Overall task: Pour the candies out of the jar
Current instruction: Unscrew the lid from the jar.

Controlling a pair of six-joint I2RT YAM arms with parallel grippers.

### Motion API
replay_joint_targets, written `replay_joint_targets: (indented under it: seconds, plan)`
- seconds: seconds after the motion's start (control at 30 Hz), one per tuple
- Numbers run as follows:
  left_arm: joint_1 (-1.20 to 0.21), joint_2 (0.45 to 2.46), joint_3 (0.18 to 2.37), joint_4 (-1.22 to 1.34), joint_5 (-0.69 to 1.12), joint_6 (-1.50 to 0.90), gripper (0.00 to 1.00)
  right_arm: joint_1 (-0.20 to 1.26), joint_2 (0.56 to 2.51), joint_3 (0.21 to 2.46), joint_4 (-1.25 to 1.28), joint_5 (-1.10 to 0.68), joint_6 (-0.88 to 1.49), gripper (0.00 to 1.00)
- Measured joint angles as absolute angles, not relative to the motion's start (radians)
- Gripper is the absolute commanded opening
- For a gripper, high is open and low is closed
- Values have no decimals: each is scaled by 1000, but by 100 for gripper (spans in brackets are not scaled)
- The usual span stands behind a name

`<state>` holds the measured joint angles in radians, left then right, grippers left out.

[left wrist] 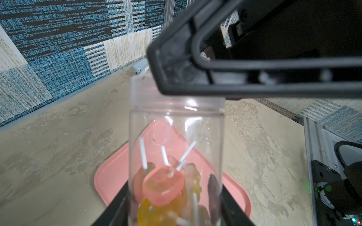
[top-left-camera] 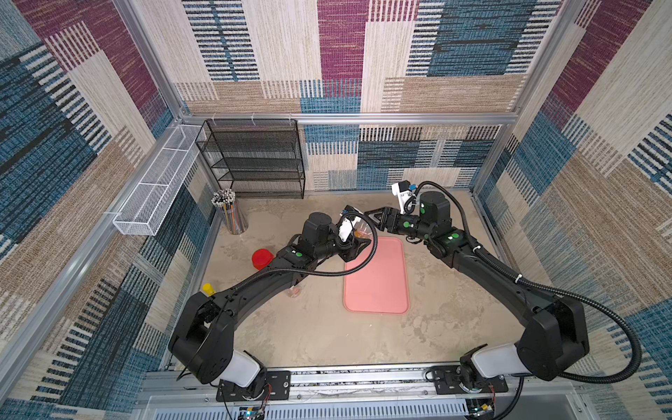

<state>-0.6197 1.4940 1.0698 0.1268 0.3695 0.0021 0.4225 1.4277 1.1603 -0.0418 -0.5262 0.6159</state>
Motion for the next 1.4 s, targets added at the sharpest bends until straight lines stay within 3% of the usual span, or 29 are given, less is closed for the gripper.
replay_joint_targets:
  seconds: [0.27, 0.5, 0.8, 1.07, 1.4]
  plan:
    - [-620, 1493, 1069, 128, 347, 2, 0, 424, 1428, 1149, -31, -528, 627, 72]
    - [-624, 1487, 1069, 129, 343, 2, 0, 425, 1427, 1143, -14, -530, 628, 53]
    - [-617, 1486, 1080, 145, 362, 2, 0, 419, 1413, 1148, -6, -553, 604, 42]
    - [-553, 1481, 1137, 207, 645, -36, 0, 362, 1365, 1165, 101, -778, 497, 35]
    - [-543, 1513, 1143, 273, 904, -131, 0, 355, 1294, 1104, 157, -884, 389, 34]
